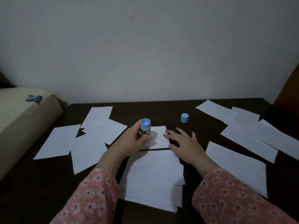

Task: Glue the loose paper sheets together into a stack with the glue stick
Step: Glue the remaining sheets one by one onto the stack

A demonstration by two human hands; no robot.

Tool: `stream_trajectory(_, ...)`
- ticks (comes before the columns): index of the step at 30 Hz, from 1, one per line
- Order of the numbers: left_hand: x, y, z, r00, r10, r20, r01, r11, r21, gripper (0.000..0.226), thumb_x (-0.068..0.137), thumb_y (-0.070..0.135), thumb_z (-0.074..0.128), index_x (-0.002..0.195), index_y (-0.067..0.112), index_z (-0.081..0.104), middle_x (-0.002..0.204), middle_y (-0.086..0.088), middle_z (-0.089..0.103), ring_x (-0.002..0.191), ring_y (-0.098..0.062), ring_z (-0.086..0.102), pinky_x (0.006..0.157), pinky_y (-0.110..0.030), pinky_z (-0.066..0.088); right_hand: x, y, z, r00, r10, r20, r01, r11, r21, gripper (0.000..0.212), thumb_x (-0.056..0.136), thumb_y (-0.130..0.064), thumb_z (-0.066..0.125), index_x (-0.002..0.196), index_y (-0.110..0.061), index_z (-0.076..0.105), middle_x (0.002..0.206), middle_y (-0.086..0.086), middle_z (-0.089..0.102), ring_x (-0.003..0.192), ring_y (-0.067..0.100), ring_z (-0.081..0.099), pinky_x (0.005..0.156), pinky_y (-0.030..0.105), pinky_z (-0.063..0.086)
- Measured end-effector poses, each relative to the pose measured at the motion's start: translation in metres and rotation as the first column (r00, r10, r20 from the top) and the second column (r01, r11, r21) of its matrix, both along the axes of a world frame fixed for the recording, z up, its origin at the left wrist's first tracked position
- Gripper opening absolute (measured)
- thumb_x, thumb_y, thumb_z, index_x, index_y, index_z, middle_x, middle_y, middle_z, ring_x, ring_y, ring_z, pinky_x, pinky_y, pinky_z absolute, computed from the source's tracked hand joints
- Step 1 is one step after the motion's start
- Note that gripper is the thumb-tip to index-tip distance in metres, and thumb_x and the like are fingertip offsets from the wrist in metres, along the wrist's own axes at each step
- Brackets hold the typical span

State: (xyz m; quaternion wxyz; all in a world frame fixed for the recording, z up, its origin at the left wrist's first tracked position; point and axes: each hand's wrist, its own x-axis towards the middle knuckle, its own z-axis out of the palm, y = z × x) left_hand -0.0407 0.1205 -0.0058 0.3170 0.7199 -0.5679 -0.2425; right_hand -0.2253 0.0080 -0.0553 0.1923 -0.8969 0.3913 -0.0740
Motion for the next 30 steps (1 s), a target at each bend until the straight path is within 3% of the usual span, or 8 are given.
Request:
stream_trajectory(5,0.010,0.010,-0.002,0.999,0.031,-0.017,-0.031,0.999,-0.022,0.034,0.094,0.029,0.057,0.125,0.035,0.042,0.098,0.021,0.052,0.087,0.000,0.051,0.070,-0.016,0.039,-0.001,0.001,0.001,1.000,-0.005,0.013,0.005,1.000,-0.002,0.046,0.098,-0.034,0.044,0.143,-0.043,0.036,0.154,-0.027,0.022,0.147,0.008,0.003,0.115,0.060,-0.005)
stream_trajectory(16,0.025,0.023,-0.002,0.995,0.100,-0.021,-0.100,0.995,-0.021,0.032,0.094,0.029,0.057,0.120,0.038,0.041,0.096,0.026,0.050,0.089,0.004,0.050,0.070,-0.013,0.036,-0.001,0.002,0.000,1.000,-0.009,0.018,0.009,1.000,-0.013,0.046,0.098,-0.035,0.044,0.142,-0.044,0.037,0.154,-0.027,0.023,0.147,0.008,0.004,0.115,0.060,-0.004)
stream_trajectory(24,0.035,0.027,-0.006,0.983,0.164,-0.076,-0.167,0.985,-0.037,0.039,0.094,0.030,0.058,0.129,0.035,0.042,0.111,0.015,0.052,0.102,-0.007,0.049,0.084,-0.026,0.038,0.000,0.003,0.002,1.000,-0.017,0.019,0.017,1.000,-0.013,0.045,0.098,-0.035,0.044,0.142,-0.044,0.037,0.154,-0.027,0.023,0.147,0.008,0.004,0.115,0.059,-0.004)
stream_trajectory(27,0.038,0.028,-0.006,0.906,0.270,-0.327,-0.332,0.932,-0.150,0.030,0.094,0.028,0.056,0.123,0.030,0.047,0.110,0.008,0.057,0.102,-0.014,0.054,0.083,-0.029,0.044,-0.001,0.004,0.002,0.999,-0.018,0.028,0.018,1.000,-0.011,0.045,0.098,-0.034,0.045,0.142,-0.043,0.038,0.153,-0.027,0.023,0.147,0.007,0.005,0.115,0.059,-0.004)
stream_trajectory(30,0.044,0.026,-0.002,0.711,0.350,-0.610,-0.577,0.786,-0.222,0.030,0.096,0.031,0.052,0.123,0.021,0.046,0.112,-0.004,0.056,0.098,-0.020,0.055,0.085,-0.037,0.048,-0.001,0.004,0.003,0.998,-0.018,0.052,0.018,1.000,-0.009,0.045,0.097,-0.033,0.046,0.141,-0.042,0.040,0.153,-0.026,0.025,0.147,0.006,0.006,0.116,0.059,-0.003)
